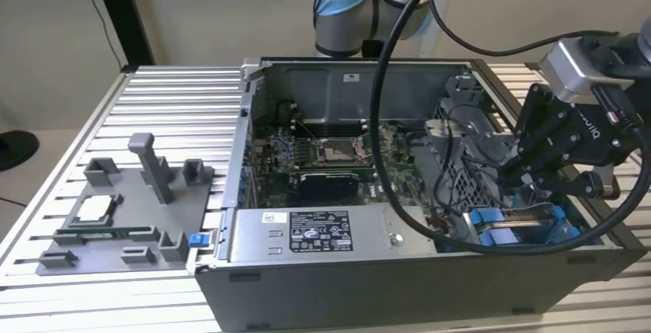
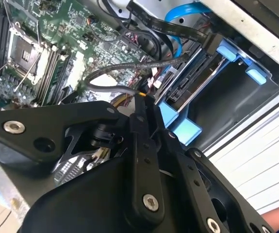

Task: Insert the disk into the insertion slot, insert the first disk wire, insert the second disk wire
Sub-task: 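Insert the first disk wire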

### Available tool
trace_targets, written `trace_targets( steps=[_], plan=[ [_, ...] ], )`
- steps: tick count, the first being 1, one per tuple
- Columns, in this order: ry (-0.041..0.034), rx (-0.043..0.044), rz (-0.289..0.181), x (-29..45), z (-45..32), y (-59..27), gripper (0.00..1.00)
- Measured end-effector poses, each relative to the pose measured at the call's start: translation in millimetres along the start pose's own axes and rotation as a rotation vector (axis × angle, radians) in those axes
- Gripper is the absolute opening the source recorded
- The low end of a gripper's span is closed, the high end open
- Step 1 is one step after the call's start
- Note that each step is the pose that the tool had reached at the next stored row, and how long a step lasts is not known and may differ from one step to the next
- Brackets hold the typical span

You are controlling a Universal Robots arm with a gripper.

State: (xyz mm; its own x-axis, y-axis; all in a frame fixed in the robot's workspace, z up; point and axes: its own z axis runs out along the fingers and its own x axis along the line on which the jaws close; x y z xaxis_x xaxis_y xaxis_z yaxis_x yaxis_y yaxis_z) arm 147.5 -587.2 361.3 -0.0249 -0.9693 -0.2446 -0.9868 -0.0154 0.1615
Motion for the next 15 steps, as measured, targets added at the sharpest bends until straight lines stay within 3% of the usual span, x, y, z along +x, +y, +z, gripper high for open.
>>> trace_targets(
  steps=[7,15],
  plan=[
    [0.0109,0.0553,-0.013,2.0,1.4,-0.3,0.0],
    [0.0285,0.1151,-0.025,5.1,2.8,-0.6,0.0]
  ],
)
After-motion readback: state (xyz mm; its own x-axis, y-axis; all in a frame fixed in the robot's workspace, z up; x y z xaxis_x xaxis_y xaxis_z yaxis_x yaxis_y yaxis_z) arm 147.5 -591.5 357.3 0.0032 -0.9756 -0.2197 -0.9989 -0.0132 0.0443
